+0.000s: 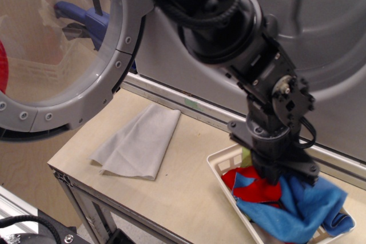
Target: Put clothes in laundry machine
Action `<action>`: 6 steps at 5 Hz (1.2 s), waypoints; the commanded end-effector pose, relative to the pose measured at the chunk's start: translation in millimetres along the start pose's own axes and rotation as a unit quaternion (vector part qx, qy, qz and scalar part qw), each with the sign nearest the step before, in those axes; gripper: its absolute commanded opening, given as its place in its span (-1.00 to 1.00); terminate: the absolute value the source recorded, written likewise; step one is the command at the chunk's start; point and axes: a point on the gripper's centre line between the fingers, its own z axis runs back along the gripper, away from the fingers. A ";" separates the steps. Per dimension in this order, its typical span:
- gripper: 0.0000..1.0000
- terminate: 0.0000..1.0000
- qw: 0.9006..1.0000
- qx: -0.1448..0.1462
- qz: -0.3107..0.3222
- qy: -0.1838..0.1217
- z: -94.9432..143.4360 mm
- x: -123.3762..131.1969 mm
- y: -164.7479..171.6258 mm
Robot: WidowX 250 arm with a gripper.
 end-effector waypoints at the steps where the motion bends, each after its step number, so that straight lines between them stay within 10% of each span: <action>1: -1.00 -1.00 0.981 0.035 0.023 -0.190 69.5 47.1 -7.5; 3: -1.00 -1.00 0.945 0.081 0.074 -0.310 113.9 91.6 13.5; 6: -1.00 -1.00 0.896 0.166 0.136 -0.388 118.8 162.9 46.7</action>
